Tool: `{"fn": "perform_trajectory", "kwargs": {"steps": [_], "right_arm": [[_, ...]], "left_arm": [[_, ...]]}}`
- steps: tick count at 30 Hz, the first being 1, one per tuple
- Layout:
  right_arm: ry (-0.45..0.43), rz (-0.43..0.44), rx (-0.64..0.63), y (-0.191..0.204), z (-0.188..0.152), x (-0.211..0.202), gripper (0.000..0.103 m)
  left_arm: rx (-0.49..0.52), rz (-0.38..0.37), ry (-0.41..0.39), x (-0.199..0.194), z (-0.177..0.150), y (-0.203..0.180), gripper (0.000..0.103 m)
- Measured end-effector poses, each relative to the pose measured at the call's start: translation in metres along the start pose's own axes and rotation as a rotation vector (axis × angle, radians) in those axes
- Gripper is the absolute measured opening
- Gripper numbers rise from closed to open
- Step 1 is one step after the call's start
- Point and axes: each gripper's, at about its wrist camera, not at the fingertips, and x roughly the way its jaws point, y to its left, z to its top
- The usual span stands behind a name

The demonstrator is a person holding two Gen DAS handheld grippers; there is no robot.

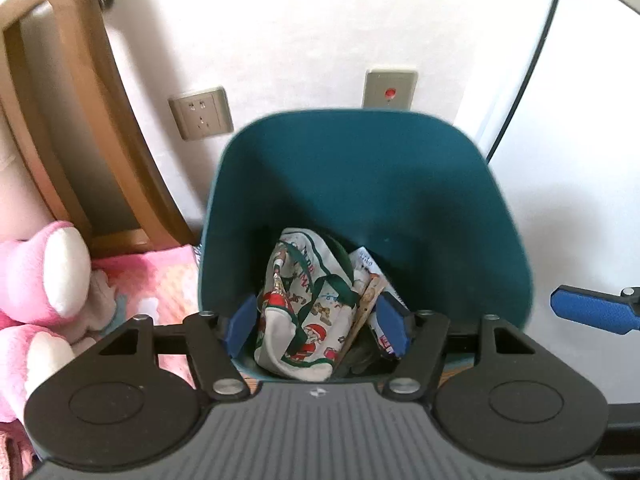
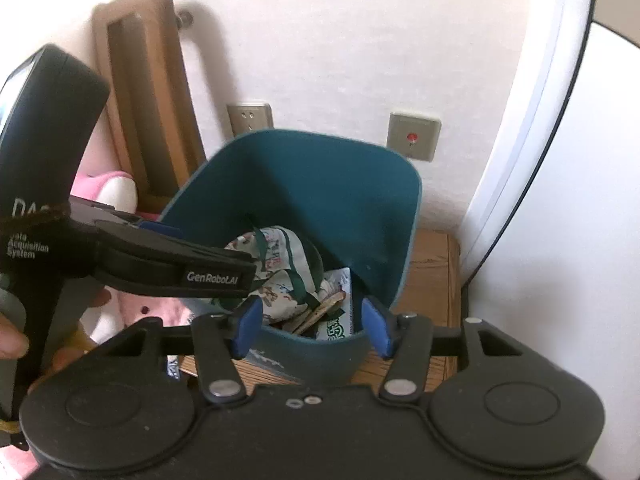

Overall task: Collect trash
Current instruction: 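Open both tools to drop the Christmas bag and wrapper into the bin, then raise both open tools away from the teal bin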

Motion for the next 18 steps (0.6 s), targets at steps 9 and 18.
{"fn": "perform_trajectory", "kwargs": {"steps": [9, 18], "right_arm": [[-0.09, 0.069, -0.011, -0.001, -0.021, -0.068, 0.066], [-0.186, 0.128, -0.031, -0.004, -0.051, -0.128, 0.083]], "left_arm": [[-0.061, -0.014, -0.098, -0.08, -0.028, -0.014, 0.07], [-0.092, 0.046, -0.223, -0.161, -0.085, -0.034, 0.074]]}}
